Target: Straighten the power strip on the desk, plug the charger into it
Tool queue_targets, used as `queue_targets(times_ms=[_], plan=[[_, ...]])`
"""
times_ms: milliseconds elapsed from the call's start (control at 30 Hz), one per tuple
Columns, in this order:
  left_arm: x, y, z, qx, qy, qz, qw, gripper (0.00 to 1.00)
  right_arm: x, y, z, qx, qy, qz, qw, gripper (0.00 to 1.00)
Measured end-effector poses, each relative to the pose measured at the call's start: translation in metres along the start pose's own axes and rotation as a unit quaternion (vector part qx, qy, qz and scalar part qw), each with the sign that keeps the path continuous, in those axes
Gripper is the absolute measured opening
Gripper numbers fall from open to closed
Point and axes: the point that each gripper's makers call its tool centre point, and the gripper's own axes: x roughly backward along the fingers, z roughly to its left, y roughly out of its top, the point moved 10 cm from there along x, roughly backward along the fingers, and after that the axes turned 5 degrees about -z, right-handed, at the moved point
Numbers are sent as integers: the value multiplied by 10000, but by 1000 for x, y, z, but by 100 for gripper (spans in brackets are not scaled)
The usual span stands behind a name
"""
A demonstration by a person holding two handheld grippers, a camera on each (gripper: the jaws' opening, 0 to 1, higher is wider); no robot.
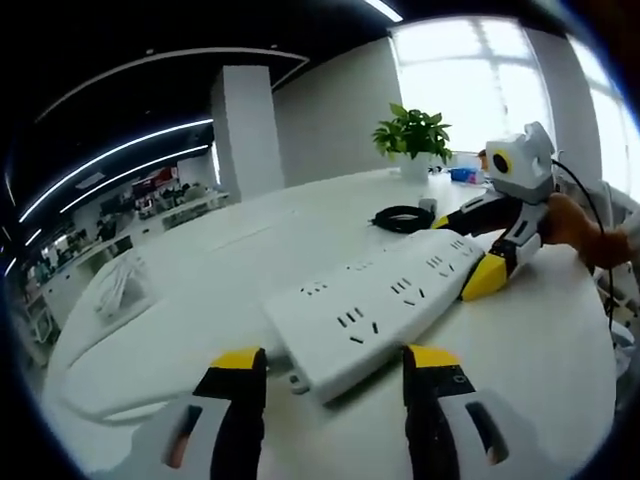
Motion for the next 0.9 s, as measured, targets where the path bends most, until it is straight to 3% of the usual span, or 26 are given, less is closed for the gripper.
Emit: queue_targets(times_ms=[900], plan=[[1, 3, -3, 424, 146, -82, 9990, 51, -5, 3, -18, 162, 422, 163, 9988, 67]])
